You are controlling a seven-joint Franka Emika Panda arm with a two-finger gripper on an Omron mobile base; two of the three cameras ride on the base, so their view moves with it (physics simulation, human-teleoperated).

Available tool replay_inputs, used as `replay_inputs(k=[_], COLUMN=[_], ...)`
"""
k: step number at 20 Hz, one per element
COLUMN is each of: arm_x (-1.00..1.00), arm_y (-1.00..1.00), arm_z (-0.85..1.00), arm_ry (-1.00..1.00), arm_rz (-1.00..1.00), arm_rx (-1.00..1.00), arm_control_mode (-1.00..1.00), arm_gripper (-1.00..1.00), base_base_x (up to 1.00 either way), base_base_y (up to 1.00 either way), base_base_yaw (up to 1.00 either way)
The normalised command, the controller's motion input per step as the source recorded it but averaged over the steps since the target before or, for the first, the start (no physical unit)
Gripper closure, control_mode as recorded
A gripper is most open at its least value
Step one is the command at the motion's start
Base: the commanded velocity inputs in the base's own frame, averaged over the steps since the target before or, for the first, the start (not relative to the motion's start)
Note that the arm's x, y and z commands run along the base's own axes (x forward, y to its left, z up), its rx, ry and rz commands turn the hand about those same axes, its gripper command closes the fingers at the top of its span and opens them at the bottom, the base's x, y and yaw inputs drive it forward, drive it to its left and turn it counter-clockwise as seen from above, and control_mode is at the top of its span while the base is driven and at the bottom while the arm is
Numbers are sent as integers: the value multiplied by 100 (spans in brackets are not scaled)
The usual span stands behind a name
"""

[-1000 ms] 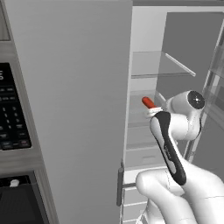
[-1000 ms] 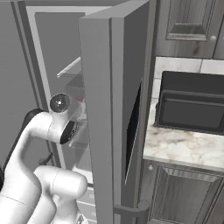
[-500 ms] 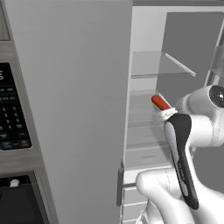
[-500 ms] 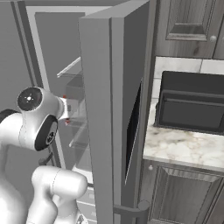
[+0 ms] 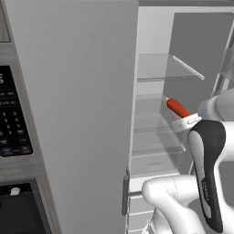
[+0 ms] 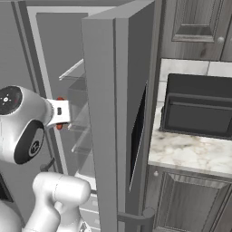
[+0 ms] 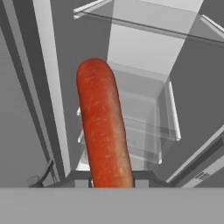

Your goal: Open the fridge, remove the pear, carrot, and fish, and place them on any counter.

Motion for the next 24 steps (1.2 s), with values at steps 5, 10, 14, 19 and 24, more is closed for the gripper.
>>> replay_inputs(k=[5, 10, 14, 19, 24], arm_x=[-1, -3, 0, 0, 0], arm_y=[0, 0, 0, 0, 0], arm_z=[0, 0, 0, 0, 0], arm_ry=[0, 0, 0, 0, 0], arm_rz=[0, 0, 0, 0, 0], arm_rx=[0, 0, 0, 0, 0], arm_control_mode=[-100, 100, 100, 100, 100], arm_gripper=[100, 100, 100, 100, 100], base_base_x=[0, -31, -100, -82, -45], base_base_y=[0, 0, 0, 4, 46], base_base_yaw=[0, 0, 0, 1, 37])
